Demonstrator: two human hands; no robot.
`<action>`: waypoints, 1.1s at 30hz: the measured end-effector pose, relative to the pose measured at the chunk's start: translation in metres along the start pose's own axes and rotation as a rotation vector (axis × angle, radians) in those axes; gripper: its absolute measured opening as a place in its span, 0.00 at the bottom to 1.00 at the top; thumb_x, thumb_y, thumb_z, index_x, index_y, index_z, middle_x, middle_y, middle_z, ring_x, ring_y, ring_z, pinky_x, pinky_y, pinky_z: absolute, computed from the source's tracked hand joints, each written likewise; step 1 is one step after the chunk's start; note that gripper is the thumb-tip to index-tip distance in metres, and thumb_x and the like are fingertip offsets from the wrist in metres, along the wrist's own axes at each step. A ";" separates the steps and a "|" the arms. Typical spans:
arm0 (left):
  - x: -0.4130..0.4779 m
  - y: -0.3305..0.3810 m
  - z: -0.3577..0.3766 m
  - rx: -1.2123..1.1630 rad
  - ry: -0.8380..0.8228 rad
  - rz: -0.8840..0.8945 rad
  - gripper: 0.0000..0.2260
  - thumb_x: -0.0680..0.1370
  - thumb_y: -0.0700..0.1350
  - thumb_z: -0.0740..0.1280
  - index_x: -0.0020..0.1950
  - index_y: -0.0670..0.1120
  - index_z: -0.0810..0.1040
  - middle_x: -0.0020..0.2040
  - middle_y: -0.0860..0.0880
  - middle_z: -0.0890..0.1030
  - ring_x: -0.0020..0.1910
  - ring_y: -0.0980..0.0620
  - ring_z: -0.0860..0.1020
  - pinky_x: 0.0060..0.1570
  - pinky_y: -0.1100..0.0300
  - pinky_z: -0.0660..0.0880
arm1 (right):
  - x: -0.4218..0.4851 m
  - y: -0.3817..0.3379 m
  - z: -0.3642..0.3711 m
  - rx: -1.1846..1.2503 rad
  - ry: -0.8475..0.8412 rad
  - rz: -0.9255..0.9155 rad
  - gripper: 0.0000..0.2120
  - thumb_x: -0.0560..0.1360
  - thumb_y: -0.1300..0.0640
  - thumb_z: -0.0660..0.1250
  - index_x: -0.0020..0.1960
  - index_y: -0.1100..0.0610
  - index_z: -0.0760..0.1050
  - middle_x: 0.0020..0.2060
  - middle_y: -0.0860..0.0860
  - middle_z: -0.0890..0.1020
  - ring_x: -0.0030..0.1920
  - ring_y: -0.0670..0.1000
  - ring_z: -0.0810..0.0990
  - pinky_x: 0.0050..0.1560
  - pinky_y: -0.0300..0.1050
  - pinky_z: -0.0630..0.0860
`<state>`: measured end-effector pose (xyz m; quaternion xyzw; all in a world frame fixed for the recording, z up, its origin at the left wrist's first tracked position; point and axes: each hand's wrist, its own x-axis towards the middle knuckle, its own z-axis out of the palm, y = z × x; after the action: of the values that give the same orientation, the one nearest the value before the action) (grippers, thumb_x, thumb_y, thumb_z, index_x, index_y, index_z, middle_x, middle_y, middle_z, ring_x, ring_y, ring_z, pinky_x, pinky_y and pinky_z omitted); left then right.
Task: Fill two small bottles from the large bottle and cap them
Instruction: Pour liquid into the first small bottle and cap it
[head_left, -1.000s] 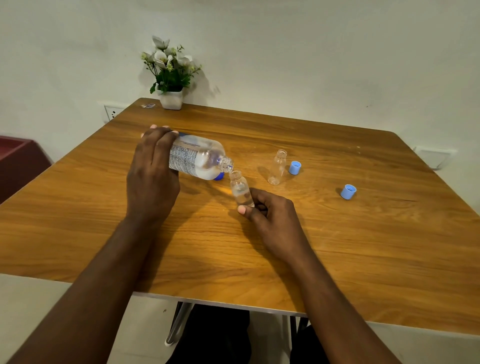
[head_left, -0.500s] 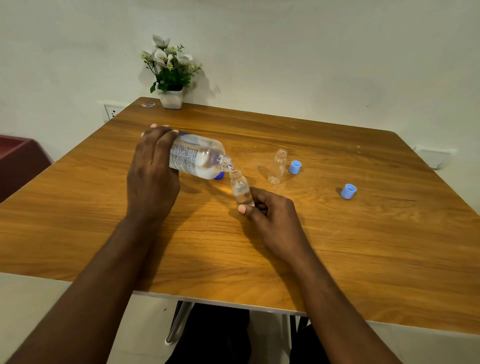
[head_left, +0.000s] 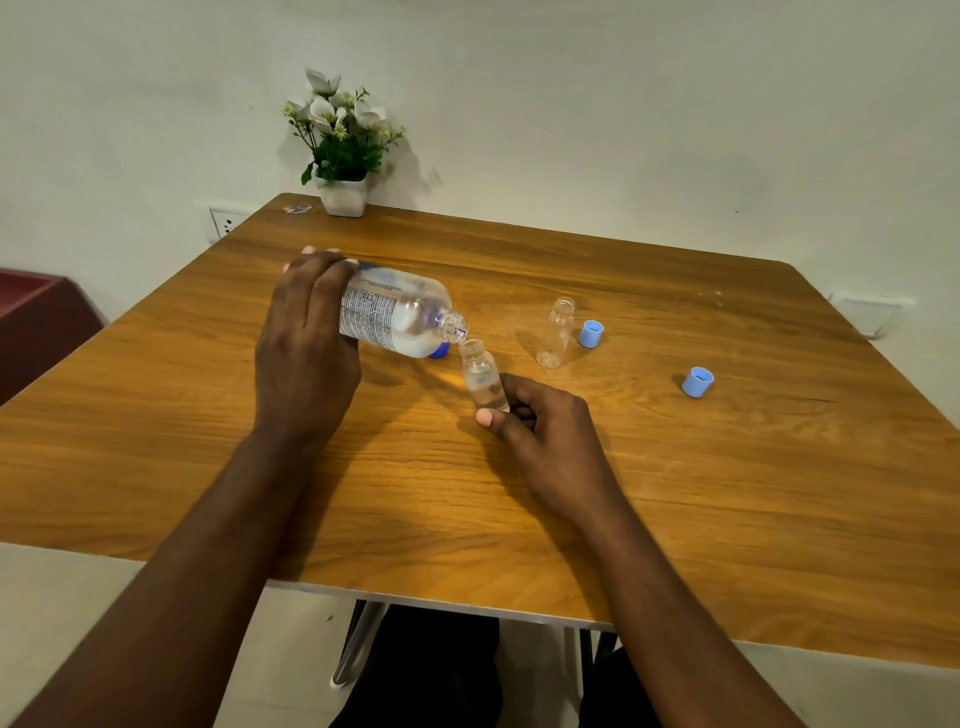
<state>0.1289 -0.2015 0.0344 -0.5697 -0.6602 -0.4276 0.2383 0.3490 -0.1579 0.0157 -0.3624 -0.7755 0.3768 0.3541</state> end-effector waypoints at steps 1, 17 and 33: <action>0.000 0.000 0.000 0.001 -0.001 0.001 0.23 0.70 0.25 0.65 0.65 0.34 0.72 0.64 0.35 0.74 0.69 0.38 0.68 0.67 0.42 0.68 | 0.000 0.000 0.000 0.002 -0.001 -0.002 0.10 0.75 0.54 0.68 0.57 0.51 0.81 0.41 0.51 0.85 0.43 0.55 0.82 0.46 0.59 0.77; 0.000 0.000 0.000 0.004 -0.001 -0.005 0.22 0.71 0.25 0.65 0.65 0.34 0.72 0.65 0.36 0.74 0.70 0.38 0.68 0.68 0.45 0.67 | 0.001 0.000 -0.001 0.005 0.003 0.000 0.11 0.76 0.55 0.68 0.57 0.51 0.80 0.42 0.52 0.85 0.43 0.56 0.82 0.46 0.59 0.77; -0.006 -0.004 0.006 -0.016 -0.028 -0.036 0.27 0.68 0.29 0.69 0.67 0.40 0.71 0.65 0.41 0.75 0.68 0.44 0.70 0.64 0.52 0.70 | 0.001 0.001 0.001 0.059 0.033 -0.002 0.12 0.74 0.52 0.68 0.57 0.48 0.80 0.44 0.49 0.85 0.45 0.53 0.82 0.49 0.59 0.78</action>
<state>0.1274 -0.1999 0.0251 -0.5655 -0.6702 -0.4291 0.2168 0.3476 -0.1569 0.0144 -0.3574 -0.7584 0.3930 0.3776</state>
